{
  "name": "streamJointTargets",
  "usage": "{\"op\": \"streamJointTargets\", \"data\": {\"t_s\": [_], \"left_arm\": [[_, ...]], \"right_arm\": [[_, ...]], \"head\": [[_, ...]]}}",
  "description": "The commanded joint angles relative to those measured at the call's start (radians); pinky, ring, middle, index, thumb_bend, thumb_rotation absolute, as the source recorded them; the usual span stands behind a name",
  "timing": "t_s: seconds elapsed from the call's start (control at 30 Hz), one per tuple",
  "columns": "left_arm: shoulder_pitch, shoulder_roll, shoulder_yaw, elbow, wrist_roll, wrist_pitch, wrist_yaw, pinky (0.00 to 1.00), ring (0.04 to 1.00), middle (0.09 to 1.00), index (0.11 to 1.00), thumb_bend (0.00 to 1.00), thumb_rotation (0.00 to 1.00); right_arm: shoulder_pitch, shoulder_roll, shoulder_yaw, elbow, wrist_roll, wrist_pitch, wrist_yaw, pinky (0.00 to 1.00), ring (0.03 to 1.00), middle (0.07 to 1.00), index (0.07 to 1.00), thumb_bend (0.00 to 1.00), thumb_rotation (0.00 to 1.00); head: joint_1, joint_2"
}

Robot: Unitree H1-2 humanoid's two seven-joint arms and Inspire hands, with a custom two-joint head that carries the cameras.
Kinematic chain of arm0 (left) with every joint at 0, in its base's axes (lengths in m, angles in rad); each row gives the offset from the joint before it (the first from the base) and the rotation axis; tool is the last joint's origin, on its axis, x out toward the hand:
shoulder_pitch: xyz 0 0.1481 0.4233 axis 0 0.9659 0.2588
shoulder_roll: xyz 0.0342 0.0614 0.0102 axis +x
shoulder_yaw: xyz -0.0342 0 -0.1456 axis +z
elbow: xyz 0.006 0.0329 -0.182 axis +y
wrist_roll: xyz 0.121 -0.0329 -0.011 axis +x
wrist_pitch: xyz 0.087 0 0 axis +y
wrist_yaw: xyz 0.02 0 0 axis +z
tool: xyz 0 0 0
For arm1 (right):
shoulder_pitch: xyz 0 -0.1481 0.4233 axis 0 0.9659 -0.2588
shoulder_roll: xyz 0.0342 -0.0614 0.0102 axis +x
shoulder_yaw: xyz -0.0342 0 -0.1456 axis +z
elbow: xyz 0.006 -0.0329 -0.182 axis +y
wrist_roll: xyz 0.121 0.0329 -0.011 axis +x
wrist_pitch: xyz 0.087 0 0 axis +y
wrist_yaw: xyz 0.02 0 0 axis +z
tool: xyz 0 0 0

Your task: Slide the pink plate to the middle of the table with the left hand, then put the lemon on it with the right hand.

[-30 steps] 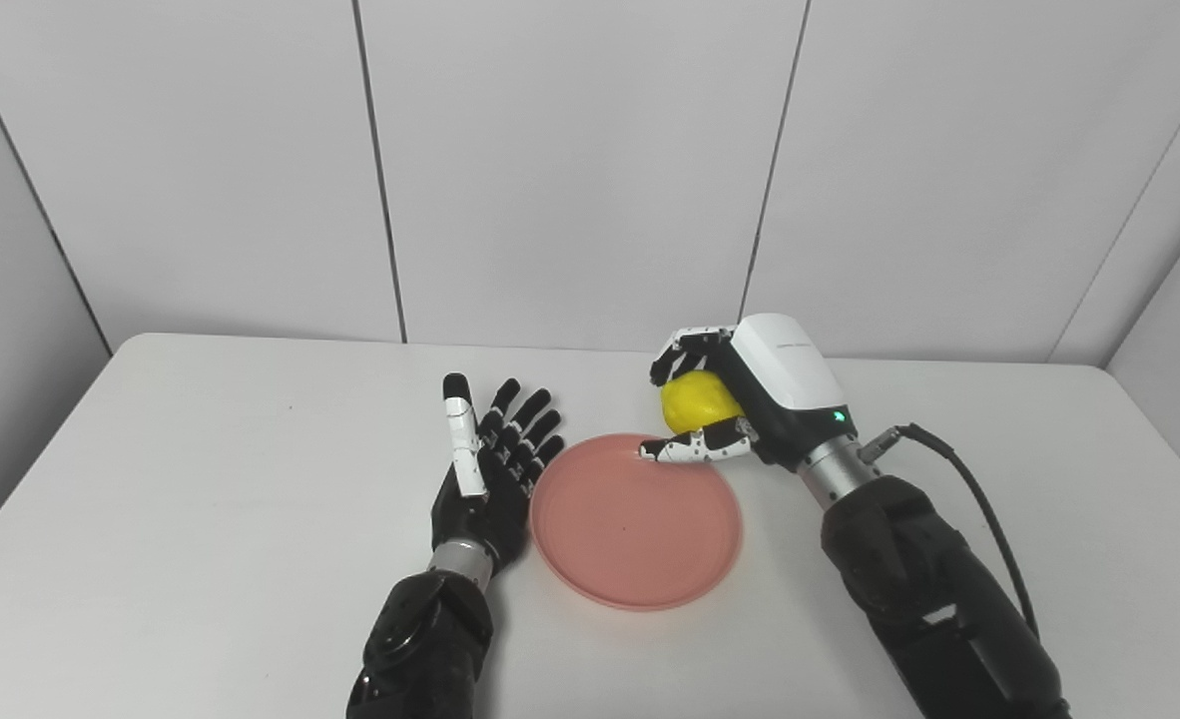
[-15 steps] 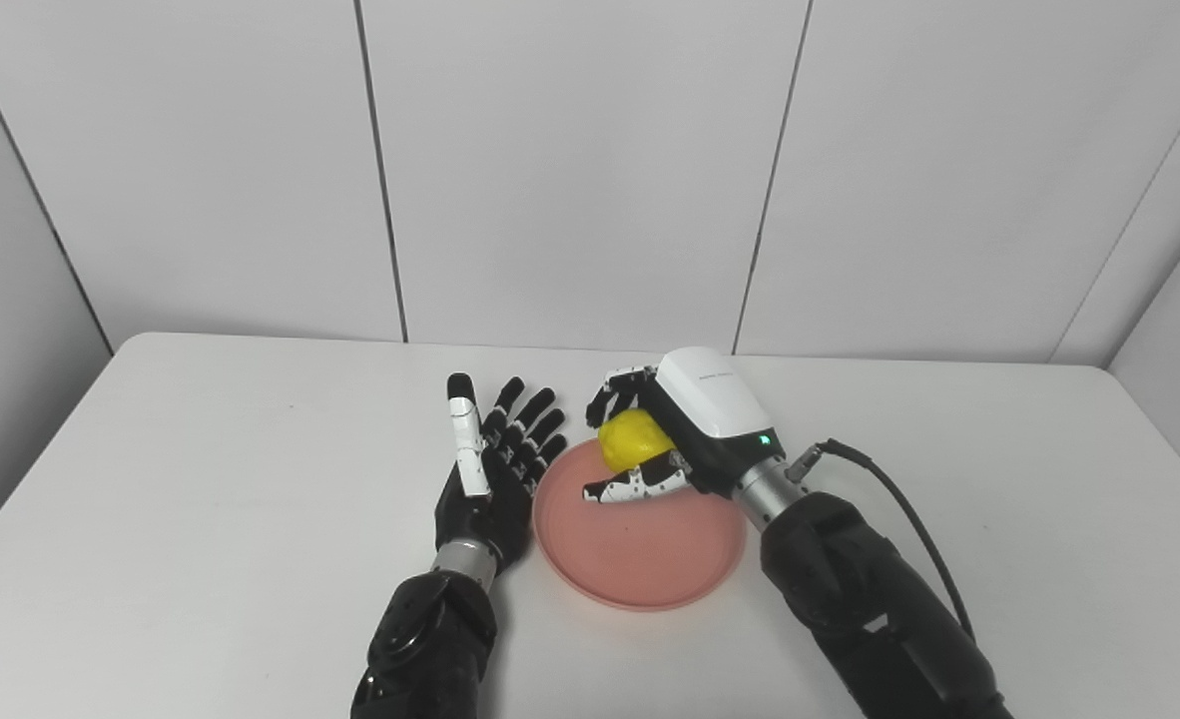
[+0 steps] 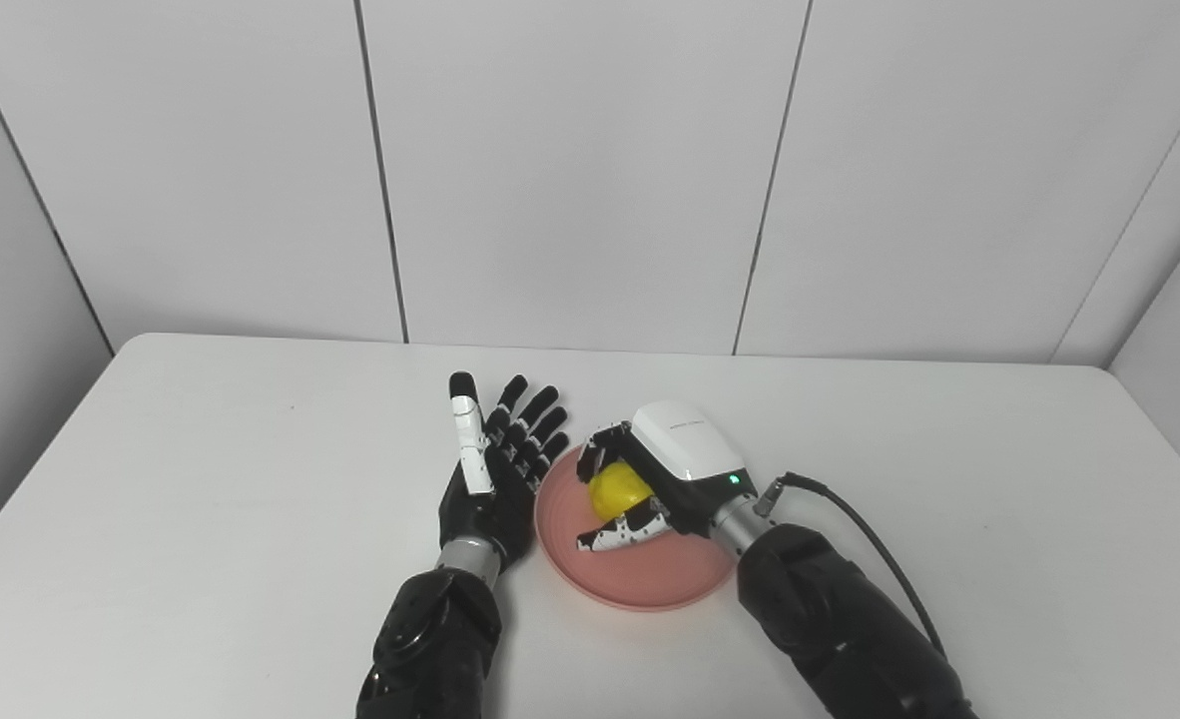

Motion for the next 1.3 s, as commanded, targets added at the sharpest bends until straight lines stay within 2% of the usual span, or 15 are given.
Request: {"op": "streamJointTargets", "data": {"t_s": [0.0,0.37,0.53,0.57,0.6,0.63,0.67,0.7,0.77,0.97,1.03,1.13,1.2,1.27], "left_arm": [[0.053,-0.023,0.008,0.063,0.014,0.060,0.048,0.94,0.905,0.888,0.935,0.89,0.99],[0.054,-0.021,0.010,0.067,0.012,0.056,0.044,0.93,0.906,0.887,0.935,0.88,0.98],[0.053,-0.017,0.007,0.073,0.016,0.051,0.043,0.92,0.911,0.891,0.932,0.89,0.99],[0.053,-0.016,0.007,0.074,0.016,0.051,0.041,0.92,0.913,0.892,0.933,0.89,0.99],[0.052,-0.015,0.005,0.075,0.018,0.049,0.041,0.92,0.914,0.893,0.933,0.89,0.99],[0.052,-0.014,0.005,0.075,0.020,0.048,0.042,0.91,0.903,0.887,0.925,0.89,0.99],[0.051,-0.013,0.004,0.076,0.022,0.046,0.042,0.90,0.901,0.886,0.923,0.89,0.99],[0.051,-0.012,0.003,0.077,0.023,0.044,0.042,0.90,0.901,0.889,0.923,0.90,0.99],[0.049,-0.008,0.000,0.082,0.028,0.036,0.039,0.90,0.904,0.890,0.925,0.90,1.00],[0.050,-0.004,-0.021,0.080,0.063,-0.045,0.025,0.91,0.916,0.900,0.928,0.88,0.98],[0.049,-0.002,-0.031,0.074,0.081,-0.068,0.026,0.91,0.915,0.898,0.926,0.87,0.98],[0.044,0.008,-0.047,0.064,0.113,-0.100,0.025,0.89,0.898,0.887,0.920,0.89,0.96],[0.038,0.015,-0.053,0.063,0.136,-0.134,0.025,0.86,0.885,0.870,0.909,0.89,0.94],[0.030,0.020,-0.052,0.071,0.151,-0.168,0.020,0.86,0.884,0.868,0.908,0.89,0.93]], "right_arm": [[-0.045,-0.009,-0.001,-0.005,0.008,-0.050,-0.009,0.24,0.296,0.367,0.482,0.51,0.15],[-0.044,-0.027,0.019,-0.018,-0.019,-0.071,-0.013,0.25,0.310,0.387,0.485,0.51,0.16],[-0.036,-0.040,0.018,-0.050,-0.031,-0.042,0.006,0.24,0.312,0.400,0.486,0.51,0.18],[-0.034,-0.041,0.017,-0.054,-0.037,-0.037,0.005,0.26,0.332,0.421,0.530,0.66,0.44],[-0.032,-0.043,0.015,-0.062,-0.042,-0.026,0.009,0.27,0.339,0.428,0.545,0.71,0.53],[-0.030,-0.043,0.012,-0.067,-0.045,-0.020,0.013,0.35,0.425,0.500,0.590,0.79,0.64],[-0.028,-0.044,0.007,-0.076,-0.044,-0.009,0.024,0.37,0.447,0.518,0.601,0.80,0.67],[-0.026,-0.044,0.002,-0.082,-0.043,-0.003,0.033,0.42,0.505,0.576,0.636,0.85,0.73],[-0.023,-0.040,-0.009,-0.092,-0.039,0.009,0.048,0.45,0.554,0.627,0.670,0.90,0.79],[-0.014,-0.036,-0.044,-0.111,-0.023,0.012,0.052,0.47,0.577,0.656,0.718,0.96,0.94],[-0.007,-0.028,-0.066,-0.117,0.004,0.009,0.051,0.48,0.580,0.659,0.720,0.96,0.95],[0.005,-0.008,-0.112,-0.119,0.069,0.000,0.037,0.54,0.652,0.712,0.725,0.94,0.99],[0.012,0.008,-0.148,-0.113,0.117,-0.017,0.015,0.58,0.673,0.713,0.720,0.91,1.00],[0.018,0.025,-0.180,-0.114,0.151,-0.005,0.004,0.60,0.680,0.712,0.721,0.90,1.00]], "head": [[0.002,0.001],[0.000,0.001],[0.000,0.002],[0.000,0.001],[0.000,0.002],[0.000,0.002],[0.000,0.002],[0.000,0.002],[-0.004,0.000],[-0.004,-0.003],[-0.004,-0.002],[-0.002,-0.002],[-0.002,-0.002],[-0.002,-0.002]]}}
